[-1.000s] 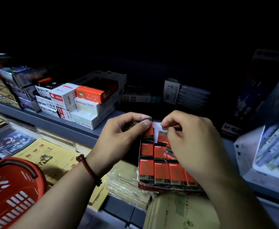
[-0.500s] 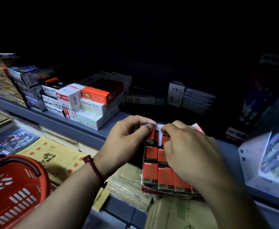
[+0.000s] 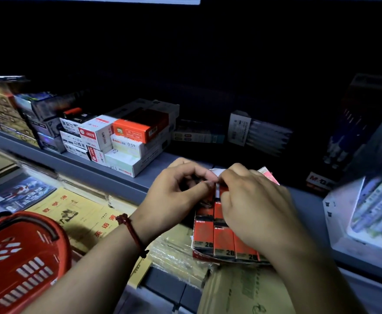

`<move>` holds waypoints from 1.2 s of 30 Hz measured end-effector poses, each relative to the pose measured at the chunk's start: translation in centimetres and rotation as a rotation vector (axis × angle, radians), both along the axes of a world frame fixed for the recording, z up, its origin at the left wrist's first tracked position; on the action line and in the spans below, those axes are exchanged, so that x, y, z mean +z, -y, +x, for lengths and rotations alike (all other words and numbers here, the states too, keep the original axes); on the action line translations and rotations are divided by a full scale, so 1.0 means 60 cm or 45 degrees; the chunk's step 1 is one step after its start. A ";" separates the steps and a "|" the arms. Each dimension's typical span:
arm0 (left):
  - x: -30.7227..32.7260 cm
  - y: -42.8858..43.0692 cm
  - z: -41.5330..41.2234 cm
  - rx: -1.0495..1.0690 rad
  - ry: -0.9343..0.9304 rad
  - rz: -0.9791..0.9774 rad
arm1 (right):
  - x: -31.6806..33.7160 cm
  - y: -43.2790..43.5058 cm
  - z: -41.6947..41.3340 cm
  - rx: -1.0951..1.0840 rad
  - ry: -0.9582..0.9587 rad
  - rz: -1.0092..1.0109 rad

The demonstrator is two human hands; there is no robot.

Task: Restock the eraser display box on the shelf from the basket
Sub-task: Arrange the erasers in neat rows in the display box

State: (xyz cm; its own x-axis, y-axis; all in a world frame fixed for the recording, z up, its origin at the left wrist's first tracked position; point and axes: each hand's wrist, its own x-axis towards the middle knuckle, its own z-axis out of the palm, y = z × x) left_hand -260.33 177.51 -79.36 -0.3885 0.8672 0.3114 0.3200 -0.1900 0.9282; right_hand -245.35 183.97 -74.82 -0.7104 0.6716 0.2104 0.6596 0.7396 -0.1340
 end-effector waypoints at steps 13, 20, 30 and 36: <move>0.001 0.007 -0.019 -0.175 -0.163 -0.094 | 0.003 0.000 0.009 -0.037 -0.175 -0.110; -0.001 0.009 -0.016 -0.185 -0.184 -0.123 | 0.000 -0.004 0.010 -0.030 -0.197 -0.145; 0.011 -0.005 0.005 0.082 -0.475 -0.310 | -0.003 -0.009 0.011 0.001 -0.244 -0.181; 0.023 -0.027 0.004 0.115 -0.570 -0.477 | -0.005 -0.011 0.014 -0.007 -0.276 -0.195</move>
